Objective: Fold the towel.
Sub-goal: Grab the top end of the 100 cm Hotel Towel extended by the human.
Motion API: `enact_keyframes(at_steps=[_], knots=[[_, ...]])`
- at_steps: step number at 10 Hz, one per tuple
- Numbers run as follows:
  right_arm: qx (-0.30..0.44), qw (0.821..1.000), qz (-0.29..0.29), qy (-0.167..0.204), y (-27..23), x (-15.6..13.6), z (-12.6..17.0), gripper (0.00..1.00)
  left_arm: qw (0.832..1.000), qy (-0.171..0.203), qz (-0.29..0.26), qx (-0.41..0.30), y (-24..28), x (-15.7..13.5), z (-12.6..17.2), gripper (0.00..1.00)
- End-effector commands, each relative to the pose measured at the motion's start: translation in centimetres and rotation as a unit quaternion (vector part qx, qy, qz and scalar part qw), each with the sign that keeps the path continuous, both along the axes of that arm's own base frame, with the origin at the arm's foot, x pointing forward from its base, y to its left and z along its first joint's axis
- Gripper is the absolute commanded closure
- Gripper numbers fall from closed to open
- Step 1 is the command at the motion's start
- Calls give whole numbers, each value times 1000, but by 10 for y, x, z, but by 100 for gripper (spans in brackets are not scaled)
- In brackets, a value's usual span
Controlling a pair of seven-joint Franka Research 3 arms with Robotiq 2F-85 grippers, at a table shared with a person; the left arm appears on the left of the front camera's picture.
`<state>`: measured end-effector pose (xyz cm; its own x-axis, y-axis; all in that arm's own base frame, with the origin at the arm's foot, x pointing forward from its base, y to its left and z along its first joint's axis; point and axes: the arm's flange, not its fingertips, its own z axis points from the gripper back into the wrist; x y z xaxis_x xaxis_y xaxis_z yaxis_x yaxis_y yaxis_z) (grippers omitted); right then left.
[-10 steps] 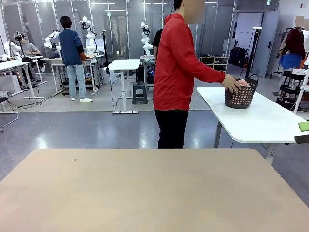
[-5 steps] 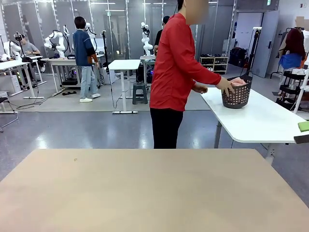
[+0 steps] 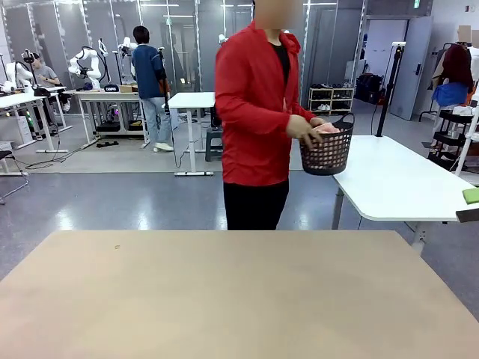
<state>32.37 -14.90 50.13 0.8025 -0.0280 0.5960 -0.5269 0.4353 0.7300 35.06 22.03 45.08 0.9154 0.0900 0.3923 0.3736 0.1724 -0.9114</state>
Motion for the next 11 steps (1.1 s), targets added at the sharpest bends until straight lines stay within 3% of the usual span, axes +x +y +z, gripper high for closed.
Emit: enact_keyframes(at_steps=[1,11], knots=[[5,1000,4,-13,-1,2,0,0,1000,-9,-6,-3,-2,-5,2,0],[5,1000,4,-13,-1,2,0,0,1000,-9,-6,-3,-2,-5,2,0]])
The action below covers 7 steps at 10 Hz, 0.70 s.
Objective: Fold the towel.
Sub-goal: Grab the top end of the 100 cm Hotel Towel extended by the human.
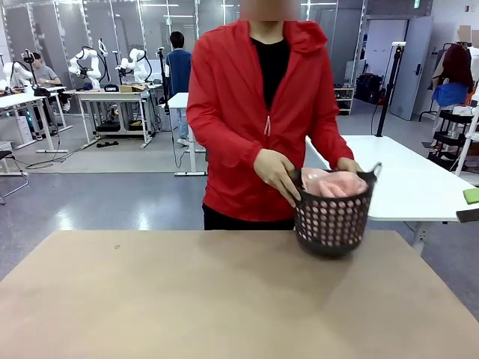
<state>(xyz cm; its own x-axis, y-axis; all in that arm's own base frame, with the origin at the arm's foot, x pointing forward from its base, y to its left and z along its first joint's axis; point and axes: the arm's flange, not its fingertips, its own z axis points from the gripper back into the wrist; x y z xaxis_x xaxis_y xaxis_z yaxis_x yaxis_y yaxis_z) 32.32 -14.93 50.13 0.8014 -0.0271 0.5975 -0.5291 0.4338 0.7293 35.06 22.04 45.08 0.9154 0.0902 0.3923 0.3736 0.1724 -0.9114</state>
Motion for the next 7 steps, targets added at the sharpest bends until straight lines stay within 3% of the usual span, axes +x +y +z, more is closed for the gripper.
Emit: enact_keyframes(at_steps=[1,7], knots=[[4,1000,3,-12,0,3,0,0,1000,-9,-6,-3,-2,-5,2,0],[4,1000,3,-12,0,3,0,0,1000,-9,-6,-3,-2,-5,2,0]])
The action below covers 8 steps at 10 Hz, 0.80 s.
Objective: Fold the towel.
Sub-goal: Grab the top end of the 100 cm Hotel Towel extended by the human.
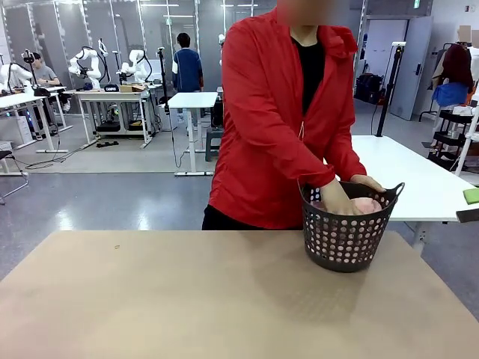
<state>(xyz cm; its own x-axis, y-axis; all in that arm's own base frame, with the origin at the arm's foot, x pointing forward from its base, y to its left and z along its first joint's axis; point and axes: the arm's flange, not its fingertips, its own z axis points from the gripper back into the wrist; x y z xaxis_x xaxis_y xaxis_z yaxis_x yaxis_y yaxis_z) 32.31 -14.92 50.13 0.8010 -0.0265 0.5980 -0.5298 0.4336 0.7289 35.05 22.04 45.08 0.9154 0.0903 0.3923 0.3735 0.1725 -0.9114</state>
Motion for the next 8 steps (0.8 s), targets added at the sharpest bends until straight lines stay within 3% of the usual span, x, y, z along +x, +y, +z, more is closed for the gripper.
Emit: enact_keyframes(at_steps=[1,8], knots=[[4,1000,2,-12,0,3,0,0,1000,-9,-6,-3,-2,-5,2,0],[4,1000,2,-12,0,3,0,0,1000,-9,-6,-3,-2,-5,2,0]])
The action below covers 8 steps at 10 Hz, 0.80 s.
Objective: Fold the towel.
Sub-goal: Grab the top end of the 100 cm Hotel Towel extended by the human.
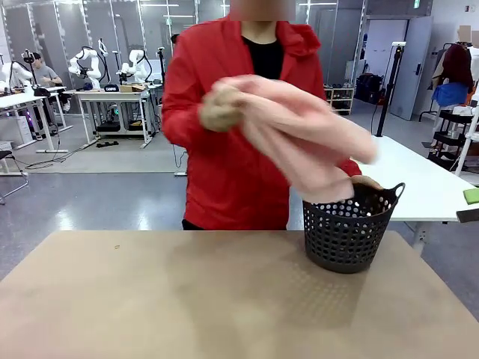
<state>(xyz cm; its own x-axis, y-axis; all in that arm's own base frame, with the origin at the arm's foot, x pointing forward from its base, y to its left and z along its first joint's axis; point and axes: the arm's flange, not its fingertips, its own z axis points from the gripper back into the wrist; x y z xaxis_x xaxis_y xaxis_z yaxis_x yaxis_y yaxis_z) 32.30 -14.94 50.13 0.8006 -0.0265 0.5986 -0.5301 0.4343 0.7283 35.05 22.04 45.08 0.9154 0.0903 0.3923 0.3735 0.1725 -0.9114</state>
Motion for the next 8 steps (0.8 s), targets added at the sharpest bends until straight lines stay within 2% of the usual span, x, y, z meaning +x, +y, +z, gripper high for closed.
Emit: enact_keyframes(at_steps=[1,8], knots=[[5,1000,3,-11,0,3,0,0,1000,-9,-6,-3,-2,-5,2,0],[5,1000,3,-11,0,3,0,0,1000,-9,-6,-3,-2,-5,2,0]])
